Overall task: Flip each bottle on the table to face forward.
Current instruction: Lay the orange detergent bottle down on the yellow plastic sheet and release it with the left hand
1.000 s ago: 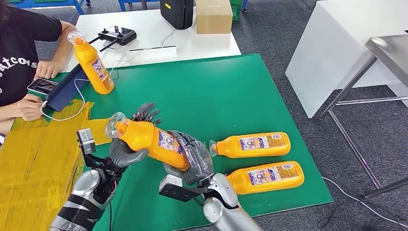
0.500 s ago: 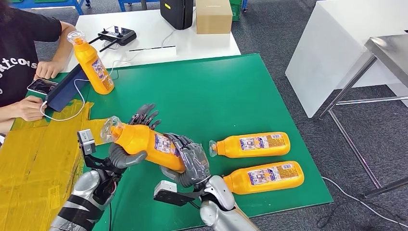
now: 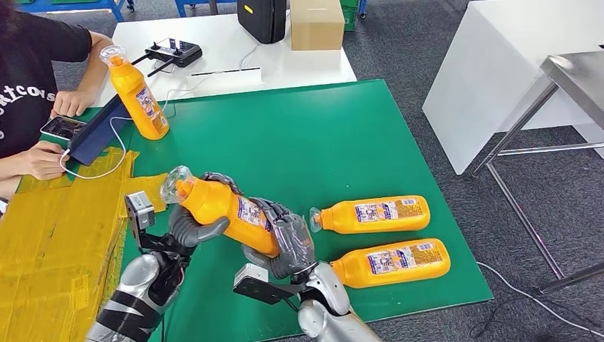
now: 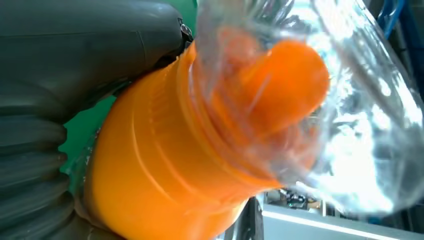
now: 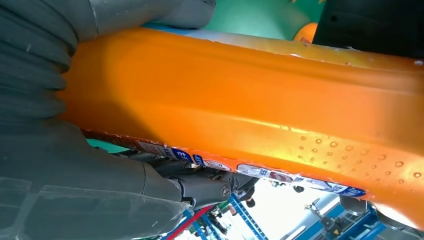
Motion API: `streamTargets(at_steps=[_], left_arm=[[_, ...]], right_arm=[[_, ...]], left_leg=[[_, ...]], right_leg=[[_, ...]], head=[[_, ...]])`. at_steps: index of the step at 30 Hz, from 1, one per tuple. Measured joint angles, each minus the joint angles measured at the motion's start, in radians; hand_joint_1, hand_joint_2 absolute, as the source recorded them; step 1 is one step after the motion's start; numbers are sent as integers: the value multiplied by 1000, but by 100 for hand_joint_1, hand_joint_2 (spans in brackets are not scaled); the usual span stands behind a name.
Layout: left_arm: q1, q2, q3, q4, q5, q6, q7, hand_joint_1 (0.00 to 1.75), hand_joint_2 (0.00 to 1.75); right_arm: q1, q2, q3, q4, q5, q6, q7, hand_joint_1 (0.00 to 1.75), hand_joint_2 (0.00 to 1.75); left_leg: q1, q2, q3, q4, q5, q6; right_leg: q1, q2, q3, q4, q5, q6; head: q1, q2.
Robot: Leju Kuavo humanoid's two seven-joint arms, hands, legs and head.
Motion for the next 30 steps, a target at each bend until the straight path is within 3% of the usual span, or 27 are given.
streamTargets(at_steps=[2, 9, 14, 18, 20, 22, 24, 26, 28, 30], left_arm=[[4, -10, 2, -15, -32, 54, 0, 175, 175], [15, -20, 54, -73, -128, 256, 6, 175, 175], [3, -12, 67, -112, -418, 485, 11, 175, 175], [-8, -4, 78, -129, -546, 574, 34, 175, 175], [-11, -1, 85, -133, -746, 671, 93, 175, 175], [-20, 7, 101, -130, -1080, 750, 214, 175, 175], [-35, 23, 128, -116, -1456, 771, 358, 175, 175], [-51, 41, 159, -89, -1726, 762, 445, 175, 175], [-68, 67, 171, -52, -1805, 740, 505, 175, 175], [-88, 103, 149, -11, -1747, 714, 590, 175, 175]], right_arm=[[12, -4, -6, -23, -9, -8, -4, 0, 175], [105, -33, -52, -238, -148, -32, -78, 0, 175], [167, -63, -106, -445, -201, -36, -117, 0, 175], [194, -81, -133, -550, -203, -43, -123, 0, 175], [206, -86, -143, -589, -192, -61, -130, 0, 175], [217, -92, -155, -629, -168, -83, -126, 0, 175], [229, -98, -169, -674, -132, -98, -108, 0, 175], [240, -105, -183, -712, -103, -103, -91, 0, 175], [249, -112, -194, -739, -85, -102, -81, 0, 175], [253, -117, -201, -755, -72, -100, -72, 0, 175]], left_leg=[[0, 0, 0, 0, 0, 0], [0, -2, -1, 0, 0, 0], [0, -1, -1, 0, 0, 0], [0, -1, -1, 0, 0, 0], [0, -1, -1, 0, 0, 0], [0, -1, -1, 0, 0, 0], [0, -1, -1, 0, 0, 0], [0, 0, -1, 0, 0, 0], [0, 0, 0, 0, 0, 0], [0, 0, 0, 0, 0, 0]], right_leg=[[0, 0, 0, 0, 0, 0], [0, -2, -1, 0, 0, 0], [0, -1, -1, 0, 0, 0], [0, -1, -1, 0, 0, 0], [0, -1, -1, 0, 0, 0], [0, -1, -1, 0, 0, 0], [0, -1, -1, 0, 0, 0], [0, -1, -1, 0, 0, 0], [0, -1, -1, 0, 0, 0], [1, -1, -1, 0, 0, 0]], head=[[0, 0], [0, 0], [0, 0], [0, 0], [0, 0], [0, 0], [0, 0], [0, 0], [0, 0], [0, 0]])
